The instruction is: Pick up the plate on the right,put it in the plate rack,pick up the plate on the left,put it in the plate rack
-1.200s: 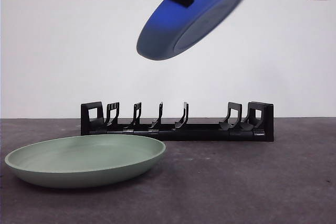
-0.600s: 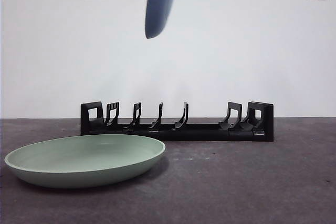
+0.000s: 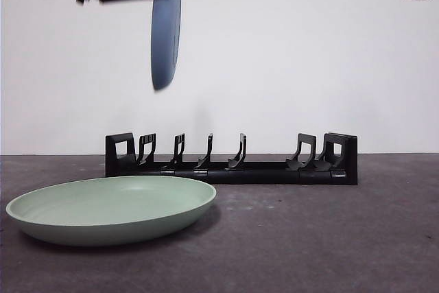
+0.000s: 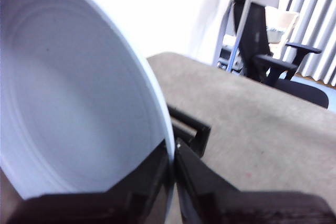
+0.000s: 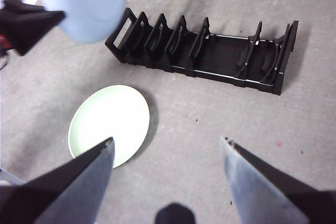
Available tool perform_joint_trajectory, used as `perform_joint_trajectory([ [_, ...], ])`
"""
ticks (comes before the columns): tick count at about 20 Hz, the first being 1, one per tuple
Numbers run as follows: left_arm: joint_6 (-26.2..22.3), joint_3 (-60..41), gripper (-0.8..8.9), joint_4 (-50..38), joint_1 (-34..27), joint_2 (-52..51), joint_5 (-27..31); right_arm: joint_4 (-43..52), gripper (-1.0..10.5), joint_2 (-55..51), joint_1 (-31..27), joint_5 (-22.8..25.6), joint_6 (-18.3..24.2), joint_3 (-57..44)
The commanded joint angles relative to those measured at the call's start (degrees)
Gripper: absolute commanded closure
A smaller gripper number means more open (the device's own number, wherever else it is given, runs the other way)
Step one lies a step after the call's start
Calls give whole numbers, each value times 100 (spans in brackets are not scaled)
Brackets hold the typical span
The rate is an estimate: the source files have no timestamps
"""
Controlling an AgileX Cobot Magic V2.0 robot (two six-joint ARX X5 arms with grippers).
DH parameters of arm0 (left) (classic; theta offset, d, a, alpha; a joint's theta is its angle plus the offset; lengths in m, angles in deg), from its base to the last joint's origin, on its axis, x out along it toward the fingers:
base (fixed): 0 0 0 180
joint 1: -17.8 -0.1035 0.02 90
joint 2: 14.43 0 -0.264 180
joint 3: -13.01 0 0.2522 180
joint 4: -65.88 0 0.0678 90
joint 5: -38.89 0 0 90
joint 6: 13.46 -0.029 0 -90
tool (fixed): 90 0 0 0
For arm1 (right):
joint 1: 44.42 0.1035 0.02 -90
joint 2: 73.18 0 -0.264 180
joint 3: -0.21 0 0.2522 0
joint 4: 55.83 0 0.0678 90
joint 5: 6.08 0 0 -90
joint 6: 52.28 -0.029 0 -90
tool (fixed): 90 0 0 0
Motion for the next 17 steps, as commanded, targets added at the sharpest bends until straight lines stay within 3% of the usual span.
perform_joint_trajectory([
  [1,17,2,821,-151,-136,308,-94,-79,600,2,7,-22,92,-17],
  [9,-52,2,821,-439,-240,1191,-282,-133,600,90,7,-24,105,-17],
  [17,-568,2,822,-358,-223,1561,267,-264,600,144,7,-24,221,-17],
])
